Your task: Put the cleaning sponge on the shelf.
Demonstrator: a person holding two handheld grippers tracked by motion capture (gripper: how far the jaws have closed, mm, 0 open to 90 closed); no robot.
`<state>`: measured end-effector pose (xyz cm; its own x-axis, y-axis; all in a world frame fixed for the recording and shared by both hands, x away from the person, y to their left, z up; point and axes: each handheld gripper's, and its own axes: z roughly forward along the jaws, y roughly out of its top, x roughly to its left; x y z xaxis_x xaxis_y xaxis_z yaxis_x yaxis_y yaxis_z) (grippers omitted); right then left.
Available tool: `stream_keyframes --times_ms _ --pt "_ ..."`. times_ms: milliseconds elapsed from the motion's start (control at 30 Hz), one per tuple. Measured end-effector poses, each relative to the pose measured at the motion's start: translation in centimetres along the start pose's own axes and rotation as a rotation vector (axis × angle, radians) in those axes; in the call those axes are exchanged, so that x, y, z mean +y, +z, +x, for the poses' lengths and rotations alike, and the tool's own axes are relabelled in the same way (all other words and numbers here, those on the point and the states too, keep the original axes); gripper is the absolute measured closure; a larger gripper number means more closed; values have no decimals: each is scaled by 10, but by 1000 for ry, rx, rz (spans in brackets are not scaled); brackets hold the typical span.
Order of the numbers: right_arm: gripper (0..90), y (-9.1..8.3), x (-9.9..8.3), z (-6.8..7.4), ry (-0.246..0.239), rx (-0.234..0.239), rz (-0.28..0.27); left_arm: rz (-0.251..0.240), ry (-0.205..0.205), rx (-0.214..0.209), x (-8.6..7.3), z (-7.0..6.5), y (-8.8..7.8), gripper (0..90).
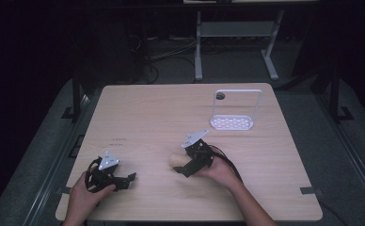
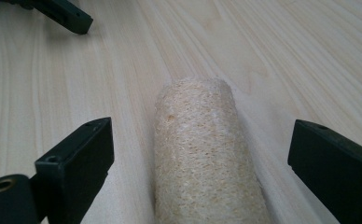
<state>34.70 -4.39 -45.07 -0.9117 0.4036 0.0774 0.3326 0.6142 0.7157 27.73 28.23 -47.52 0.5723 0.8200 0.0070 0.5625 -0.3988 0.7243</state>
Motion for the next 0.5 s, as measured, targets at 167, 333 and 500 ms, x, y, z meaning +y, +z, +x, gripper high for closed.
stream_keyframes --times_ms 167,333,500 --pt "71 7 -2 0 2 7 21 0 0 0 0 0 0 130" --pt "74 12 -3 -1 -5 12 41 0 0 0 0 0 0 130" --pt "74 17 -4 1 -11 12 57 0 1 0 0 0 0 129"
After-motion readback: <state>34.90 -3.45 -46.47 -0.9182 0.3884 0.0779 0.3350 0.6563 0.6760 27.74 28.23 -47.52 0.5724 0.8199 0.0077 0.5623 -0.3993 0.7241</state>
